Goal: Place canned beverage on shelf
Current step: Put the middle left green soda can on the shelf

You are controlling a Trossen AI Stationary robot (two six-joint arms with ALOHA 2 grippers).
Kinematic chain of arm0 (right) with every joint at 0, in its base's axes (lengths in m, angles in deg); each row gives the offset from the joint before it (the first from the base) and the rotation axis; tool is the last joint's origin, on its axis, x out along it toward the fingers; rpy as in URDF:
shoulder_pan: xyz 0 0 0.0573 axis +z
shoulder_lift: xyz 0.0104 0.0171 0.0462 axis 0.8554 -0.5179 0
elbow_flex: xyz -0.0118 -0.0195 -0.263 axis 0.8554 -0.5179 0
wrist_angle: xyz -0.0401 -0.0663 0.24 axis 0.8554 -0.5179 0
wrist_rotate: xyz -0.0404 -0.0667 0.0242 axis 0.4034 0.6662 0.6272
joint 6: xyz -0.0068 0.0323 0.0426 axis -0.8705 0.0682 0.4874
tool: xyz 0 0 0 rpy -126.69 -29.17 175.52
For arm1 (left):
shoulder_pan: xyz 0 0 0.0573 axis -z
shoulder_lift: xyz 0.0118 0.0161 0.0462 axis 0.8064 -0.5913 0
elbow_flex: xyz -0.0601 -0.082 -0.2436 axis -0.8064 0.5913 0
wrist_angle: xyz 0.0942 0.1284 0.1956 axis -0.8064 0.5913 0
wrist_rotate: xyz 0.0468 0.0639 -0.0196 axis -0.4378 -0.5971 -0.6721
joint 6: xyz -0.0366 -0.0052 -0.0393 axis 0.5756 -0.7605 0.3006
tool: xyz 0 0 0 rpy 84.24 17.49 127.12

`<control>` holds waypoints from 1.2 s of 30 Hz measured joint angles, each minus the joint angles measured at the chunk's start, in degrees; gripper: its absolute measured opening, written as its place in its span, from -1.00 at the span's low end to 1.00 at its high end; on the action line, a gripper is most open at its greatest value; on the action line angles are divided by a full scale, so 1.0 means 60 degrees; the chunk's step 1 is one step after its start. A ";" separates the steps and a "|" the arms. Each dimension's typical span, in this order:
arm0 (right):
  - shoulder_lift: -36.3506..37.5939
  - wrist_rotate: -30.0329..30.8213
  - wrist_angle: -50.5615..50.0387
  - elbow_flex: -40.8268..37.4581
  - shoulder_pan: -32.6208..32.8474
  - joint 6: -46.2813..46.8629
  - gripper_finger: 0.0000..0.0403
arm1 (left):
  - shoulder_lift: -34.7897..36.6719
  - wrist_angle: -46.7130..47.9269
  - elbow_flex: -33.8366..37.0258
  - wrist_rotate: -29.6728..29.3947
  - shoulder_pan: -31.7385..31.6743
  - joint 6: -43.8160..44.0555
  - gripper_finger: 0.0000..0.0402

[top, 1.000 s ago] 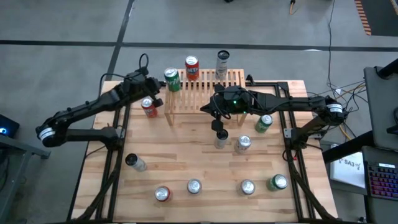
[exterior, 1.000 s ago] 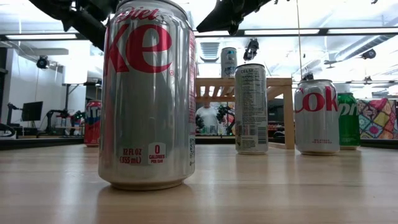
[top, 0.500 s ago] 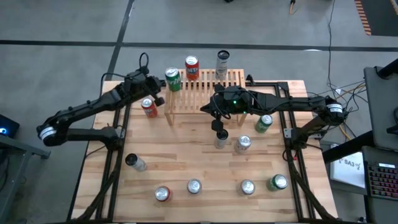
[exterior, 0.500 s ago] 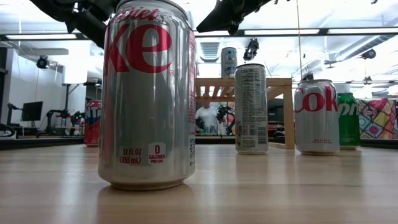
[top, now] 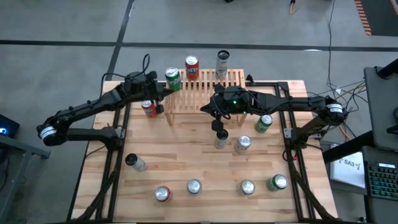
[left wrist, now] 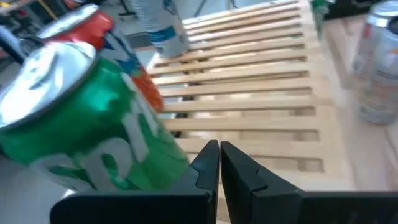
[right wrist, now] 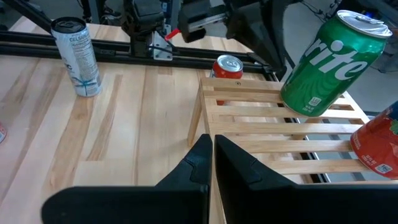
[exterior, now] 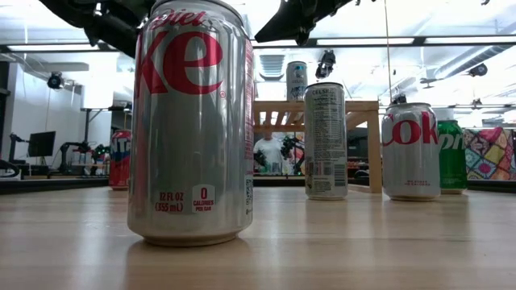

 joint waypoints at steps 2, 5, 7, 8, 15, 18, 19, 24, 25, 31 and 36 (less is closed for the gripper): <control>0.0000 0.0000 -0.0003 -0.0006 0.0000 -0.0022 -0.95 | -0.0118 -0.0213 0.0000 -0.0226 -0.0004 0.0021 -1.00; 0.0000 0.0000 0.0001 -0.0008 0.0000 -0.0058 -0.95 | -0.0310 -0.0509 0.0000 -0.0343 -0.0006 0.0028 -1.00; 0.0000 0.0000 0.0001 -0.0008 0.0000 -0.0065 -0.95 | -0.0427 -0.0622 0.0000 -0.0563 -0.0004 0.0032 -1.00; 0.0000 0.0000 0.0001 -0.0008 0.0000 -0.0072 -0.95 | -0.0486 -0.0668 0.0000 -0.0691 -0.0004 0.0039 -1.00; 0.0000 0.0000 0.0001 -0.0008 0.0000 -0.0101 -0.95 | -0.0841 -0.0779 0.0000 -0.0956 -0.0081 -0.0131 -1.00; 0.0000 0.0000 0.0001 -0.0008 0.0000 -0.0113 -0.95 | -0.0983 -0.0863 0.0000 -0.0954 -0.0166 -0.0297 -1.00; 0.0000 0.0000 0.0001 -0.0008 0.0000 -0.0113 -0.95 | -0.1022 -0.0863 0.0000 -0.0957 -0.0199 -0.0365 -1.00; 0.0000 0.0000 0.0001 -0.0008 0.0000 -0.0106 -0.95 | -0.1100 -0.0854 0.0000 -0.0961 -0.0389 -0.0471 -1.00; 0.0000 0.0000 0.0001 -0.0008 0.0000 -0.0106 -0.95 | -0.1071 -0.0816 0.0000 -0.0966 -0.0423 -0.0465 -1.00; 0.0000 -0.0001 0.0001 -0.0017 0.0000 -0.0091 -0.95 | -0.0496 0.0089 0.0000 -0.0975 -0.0441 -0.0691 -1.00; 0.0000 -0.0003 0.0000 -0.0089 0.0000 -0.0109 -0.95 | -0.0093 0.0354 0.0000 -0.0991 -0.0476 -0.0802 -1.00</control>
